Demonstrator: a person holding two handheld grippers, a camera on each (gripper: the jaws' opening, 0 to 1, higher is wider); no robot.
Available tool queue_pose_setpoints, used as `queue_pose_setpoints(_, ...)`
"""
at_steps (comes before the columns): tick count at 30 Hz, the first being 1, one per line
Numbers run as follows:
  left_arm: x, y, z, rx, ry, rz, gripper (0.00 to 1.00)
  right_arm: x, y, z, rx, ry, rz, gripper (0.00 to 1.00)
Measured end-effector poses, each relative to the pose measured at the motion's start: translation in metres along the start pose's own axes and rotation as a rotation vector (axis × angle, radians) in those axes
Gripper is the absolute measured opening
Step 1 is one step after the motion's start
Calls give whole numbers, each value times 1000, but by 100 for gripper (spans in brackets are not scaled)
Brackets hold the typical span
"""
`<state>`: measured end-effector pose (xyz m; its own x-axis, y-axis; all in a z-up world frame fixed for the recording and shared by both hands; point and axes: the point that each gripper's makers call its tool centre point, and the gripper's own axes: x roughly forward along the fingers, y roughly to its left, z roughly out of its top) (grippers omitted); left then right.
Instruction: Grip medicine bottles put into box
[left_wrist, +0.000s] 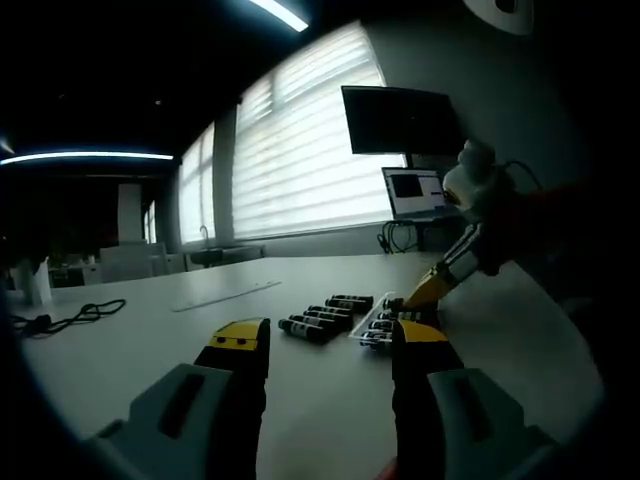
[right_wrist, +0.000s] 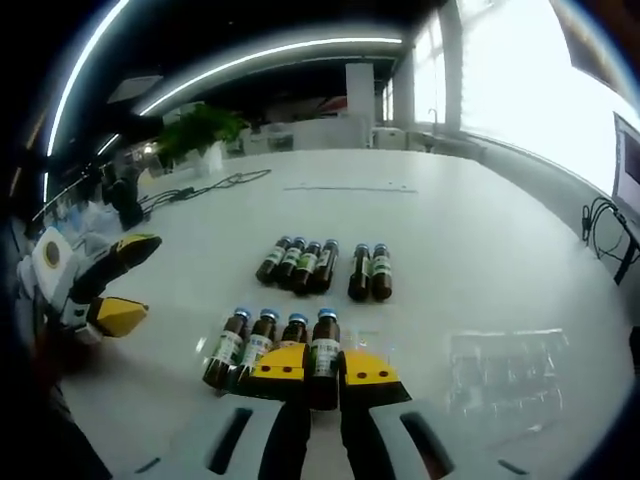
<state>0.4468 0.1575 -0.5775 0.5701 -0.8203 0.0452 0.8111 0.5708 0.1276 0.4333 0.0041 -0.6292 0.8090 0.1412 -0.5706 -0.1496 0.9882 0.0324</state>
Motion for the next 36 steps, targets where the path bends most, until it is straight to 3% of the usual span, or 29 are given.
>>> queue_pose_setpoints(6, 0, 1, 0, -1, -1, 1, 42, -2, -1, 8, -16, -34, -6, 7)
queue_pose_setpoints(12, 0, 1, 0, -1, -1, 1, 42, -1, 3, 17, -87, -103, -12, 4)
queue_pose_setpoints(15, 0, 1, 0, -1, -1, 1, 42, 2, 1, 11, -153, -86, -48, 2)
queue_pose_setpoints(19, 0, 1, -1, -1, 0, 3, 42, 2, 1, 12, -123, -100, -45, 0)
queue_pose_setpoints(36, 0, 1, -1, 0, 0, 1, 42, 2, 0, 11, -182, -83, -47, 2)
